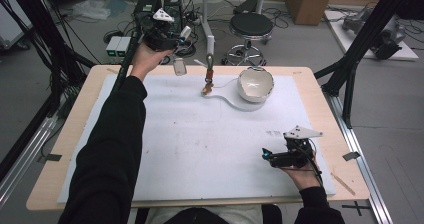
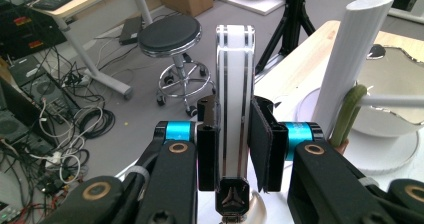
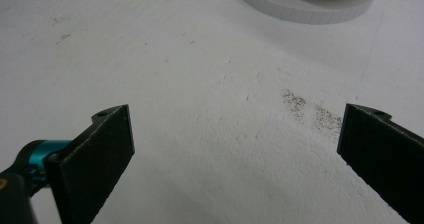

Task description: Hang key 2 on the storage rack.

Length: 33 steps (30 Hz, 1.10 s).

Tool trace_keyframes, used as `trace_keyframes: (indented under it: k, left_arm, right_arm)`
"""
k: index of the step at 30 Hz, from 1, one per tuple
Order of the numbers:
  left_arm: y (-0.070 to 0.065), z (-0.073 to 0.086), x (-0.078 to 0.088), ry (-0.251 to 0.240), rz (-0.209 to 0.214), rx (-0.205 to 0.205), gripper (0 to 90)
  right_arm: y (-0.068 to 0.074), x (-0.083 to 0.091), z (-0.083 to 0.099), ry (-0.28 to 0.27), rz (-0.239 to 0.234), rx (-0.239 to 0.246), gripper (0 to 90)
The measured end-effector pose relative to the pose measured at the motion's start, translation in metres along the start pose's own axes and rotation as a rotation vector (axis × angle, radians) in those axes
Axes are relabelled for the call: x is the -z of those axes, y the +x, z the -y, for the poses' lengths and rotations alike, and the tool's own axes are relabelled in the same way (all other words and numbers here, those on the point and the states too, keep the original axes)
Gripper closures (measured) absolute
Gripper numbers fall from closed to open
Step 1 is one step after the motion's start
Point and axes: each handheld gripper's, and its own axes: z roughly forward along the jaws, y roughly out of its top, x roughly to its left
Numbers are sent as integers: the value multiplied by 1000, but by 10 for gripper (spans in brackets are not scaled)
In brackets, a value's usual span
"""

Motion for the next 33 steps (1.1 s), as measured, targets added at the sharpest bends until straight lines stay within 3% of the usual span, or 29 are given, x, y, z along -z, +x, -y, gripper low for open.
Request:
trace_keyframes:
  k: [1, 7, 12, 17, 25, 33]
  left_arm:
    - [-4, -1, -5, -16, 13, 16, 751]
    - [-12, -5, -19, -7, 18, 43, 751]
    - [-22, -13, -28, -1, 31, 26, 751]
    - [-33, -20, -42, -16, 52, 44, 750]
    - [-35, -16, -53, 12, 68, 48, 750]
    - [-33, -14, -57, 1, 94, 88, 750]
  right_arm:
    - [0, 0, 0, 0, 0, -1, 7]
    - [0, 0, 0, 2, -3, -1, 7]
    - [-1, 0, 1, 3, -4, 0, 7]
    - [0, 2, 2, 3, 1, 2, 7]
    - [-4, 7, 7, 2, 18, -13, 7]
    - [-4, 6, 7, 10, 21, -11, 7]
